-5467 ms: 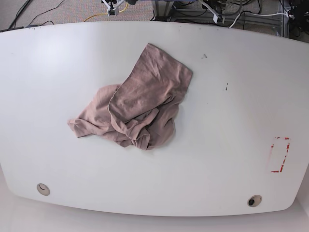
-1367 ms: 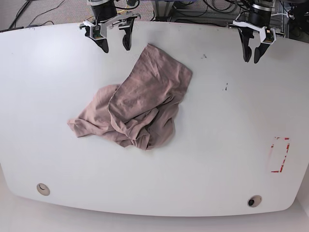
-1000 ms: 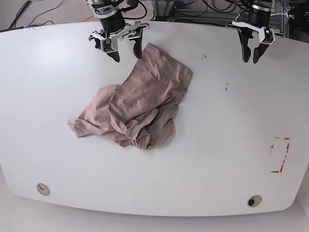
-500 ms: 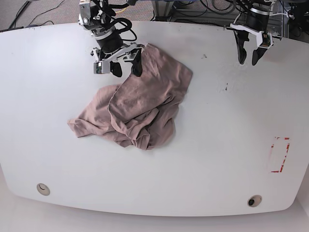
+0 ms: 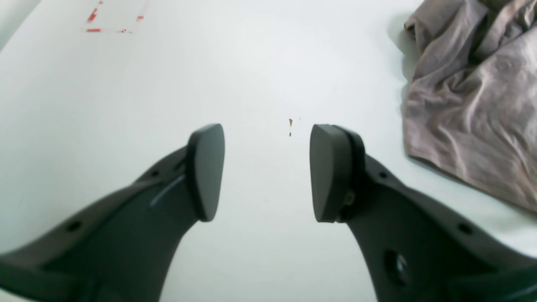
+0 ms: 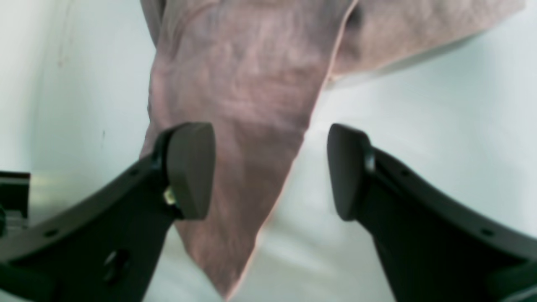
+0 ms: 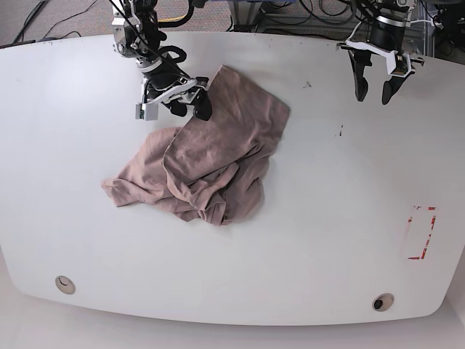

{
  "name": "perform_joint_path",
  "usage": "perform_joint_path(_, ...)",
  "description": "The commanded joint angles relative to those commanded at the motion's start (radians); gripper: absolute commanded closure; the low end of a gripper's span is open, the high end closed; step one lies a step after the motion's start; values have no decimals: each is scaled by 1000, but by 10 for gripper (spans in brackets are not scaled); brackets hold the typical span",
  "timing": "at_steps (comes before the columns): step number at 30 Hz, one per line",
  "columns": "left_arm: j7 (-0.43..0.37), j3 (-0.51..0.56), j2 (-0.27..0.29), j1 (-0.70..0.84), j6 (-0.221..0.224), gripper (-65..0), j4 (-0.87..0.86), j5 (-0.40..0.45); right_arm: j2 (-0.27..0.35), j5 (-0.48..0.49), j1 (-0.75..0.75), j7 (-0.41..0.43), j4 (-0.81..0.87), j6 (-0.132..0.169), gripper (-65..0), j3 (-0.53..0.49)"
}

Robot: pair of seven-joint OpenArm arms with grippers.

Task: Layout the t-shirt on the table in an organized manner, then fold the t-shirt properly
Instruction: 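Lower the right gripper onto the crumpled mauve t-shirt and grasp it, then lift the t-shirt with the right gripper and pull it away from the table center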

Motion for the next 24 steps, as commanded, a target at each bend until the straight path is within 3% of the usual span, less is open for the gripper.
perform_joint_path(5, 0, -2, 0, -15, 0, -307, 2, 2, -6, 8, 11, 0, -14, 0, -403, -14)
perform_joint_path(13, 0, -3, 0, -18, 0, -307, 2, 2, -6, 8, 44, 0, -25, -6, -403, -117)
perform_joint_path(21, 0, -3, 0, -18, 0, -307, 0, 2, -9, 6, 57, 0, -35, -5, -393, -126)
perform_joint_path(24, 0, -3, 0, -18, 0, -307, 0, 2, -3, 6, 58, 0, -35, -2, -335, -126)
